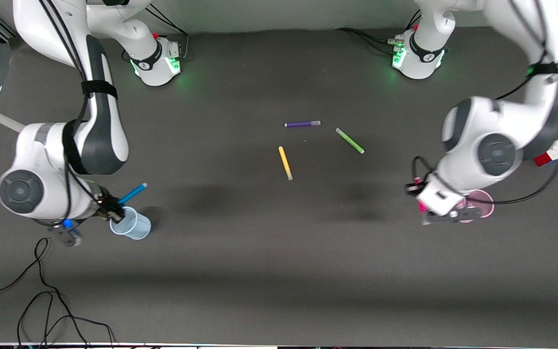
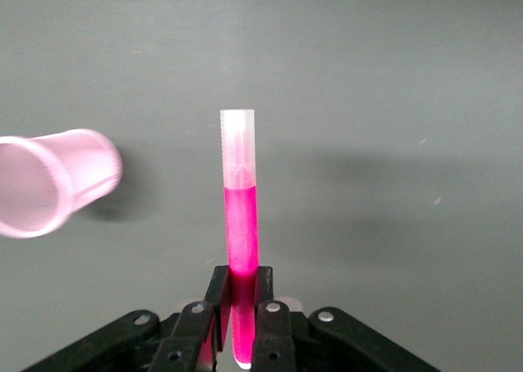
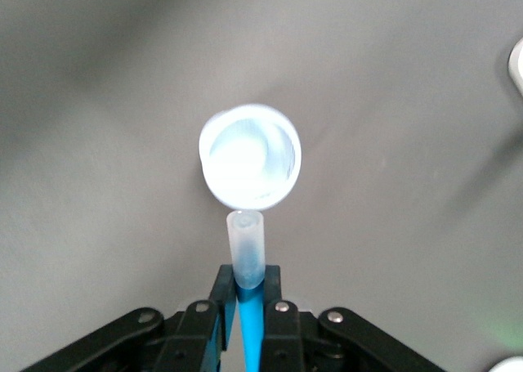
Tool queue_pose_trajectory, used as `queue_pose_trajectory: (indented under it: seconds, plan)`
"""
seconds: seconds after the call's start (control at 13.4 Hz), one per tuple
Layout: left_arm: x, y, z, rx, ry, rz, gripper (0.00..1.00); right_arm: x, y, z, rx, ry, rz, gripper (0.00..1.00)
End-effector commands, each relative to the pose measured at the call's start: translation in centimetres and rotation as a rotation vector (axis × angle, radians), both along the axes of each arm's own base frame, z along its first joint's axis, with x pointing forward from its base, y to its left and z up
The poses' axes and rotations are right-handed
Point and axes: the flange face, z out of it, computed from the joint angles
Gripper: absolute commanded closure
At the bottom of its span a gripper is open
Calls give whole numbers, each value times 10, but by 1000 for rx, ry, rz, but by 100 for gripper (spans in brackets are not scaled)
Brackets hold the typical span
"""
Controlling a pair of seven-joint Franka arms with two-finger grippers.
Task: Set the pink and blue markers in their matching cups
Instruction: 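Carry the blue marker over the blue cup while the left gripper carries pink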
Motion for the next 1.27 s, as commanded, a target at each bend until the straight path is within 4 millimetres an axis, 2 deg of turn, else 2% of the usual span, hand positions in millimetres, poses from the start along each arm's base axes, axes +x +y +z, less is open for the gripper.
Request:
queue_pose_trajectory:
  seconds: [0.0, 0.22, 0.37, 0.52, 0.67, 0.82, 0.97, 1.05, 1.2]
  plan:
    - [-8, 62, 30, -17, 42, -73, 100, 1, -18, 11, -43, -103, -34, 100]
    - [-5, 135, 44, -44, 85, -121, 100, -3, -10, -2, -181, -273, -214, 100]
    - [-8, 168, 41, -53, 104, -114, 100, -8, -8, -8, -257, -302, -275, 100]
    - [-2, 182, 42, -50, 163, -93, 100, -8, -12, -36, -398, -372, -331, 100]
    - [12, 187, 43, -49, 255, -81, 100, -15, -19, -57, -430, -426, -368, 100]
    - [21, 189, 35, -36, 332, -77, 100, -16, -18, -80, -465, -493, -414, 100]
    - [28, 190, 12, -27, 396, -80, 100, -21, -15, -92, -467, -498, -421, 100]
    - [31, 193, -3, -23, 438, -80, 100, -27, -4, -100, -469, -485, -401, 100]
    - [37, 194, -28, -2, 536, -82, 100, -33, -5, -110, -477, -465, -399, 100]
